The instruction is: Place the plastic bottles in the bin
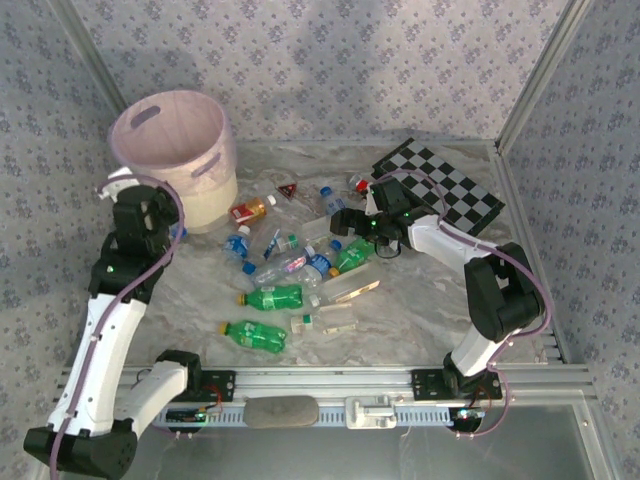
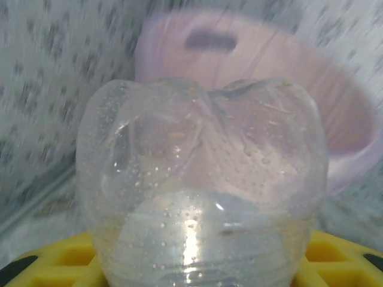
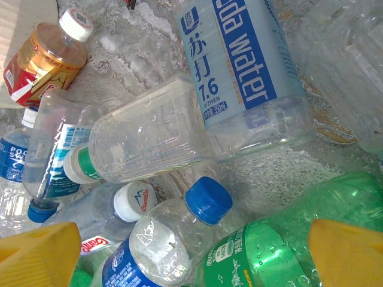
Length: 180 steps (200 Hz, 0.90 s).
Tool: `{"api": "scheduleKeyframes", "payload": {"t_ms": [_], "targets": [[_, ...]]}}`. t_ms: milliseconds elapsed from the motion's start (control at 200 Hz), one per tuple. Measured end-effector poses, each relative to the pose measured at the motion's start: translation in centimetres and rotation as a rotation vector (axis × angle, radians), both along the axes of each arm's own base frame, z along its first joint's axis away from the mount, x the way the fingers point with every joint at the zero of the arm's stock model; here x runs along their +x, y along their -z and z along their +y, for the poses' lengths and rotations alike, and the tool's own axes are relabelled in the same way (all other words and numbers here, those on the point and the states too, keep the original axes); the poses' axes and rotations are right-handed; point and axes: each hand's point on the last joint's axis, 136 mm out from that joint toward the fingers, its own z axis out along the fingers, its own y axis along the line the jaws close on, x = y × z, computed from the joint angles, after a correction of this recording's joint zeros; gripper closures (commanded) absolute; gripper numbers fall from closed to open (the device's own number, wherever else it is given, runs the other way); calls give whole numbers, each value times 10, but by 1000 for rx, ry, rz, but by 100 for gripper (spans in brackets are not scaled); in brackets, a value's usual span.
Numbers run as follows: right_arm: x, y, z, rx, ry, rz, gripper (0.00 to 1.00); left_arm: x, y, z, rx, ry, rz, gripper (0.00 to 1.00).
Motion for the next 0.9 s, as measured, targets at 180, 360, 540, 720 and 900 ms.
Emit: {"api": "scheduleKeyframes", "payload": {"t_ms": [180,360,540,720,900], "targets": [[0,0,0,0,0,0,1,34,-67,-10,84,56,-108,47],[0,0,0,-1,0,1,1,85,-101,-24,181,149,-116,47],[-1,0,-1,-5,3,2,1,132,-104,-20,229,201,-70,46],[-7,-5,-6,-10,13,-1,1,173,-82,-5,229,222,18,46],[-8,-11,-12,-12,25,-13,1,201,-32,7,209,233,152,45]]}}
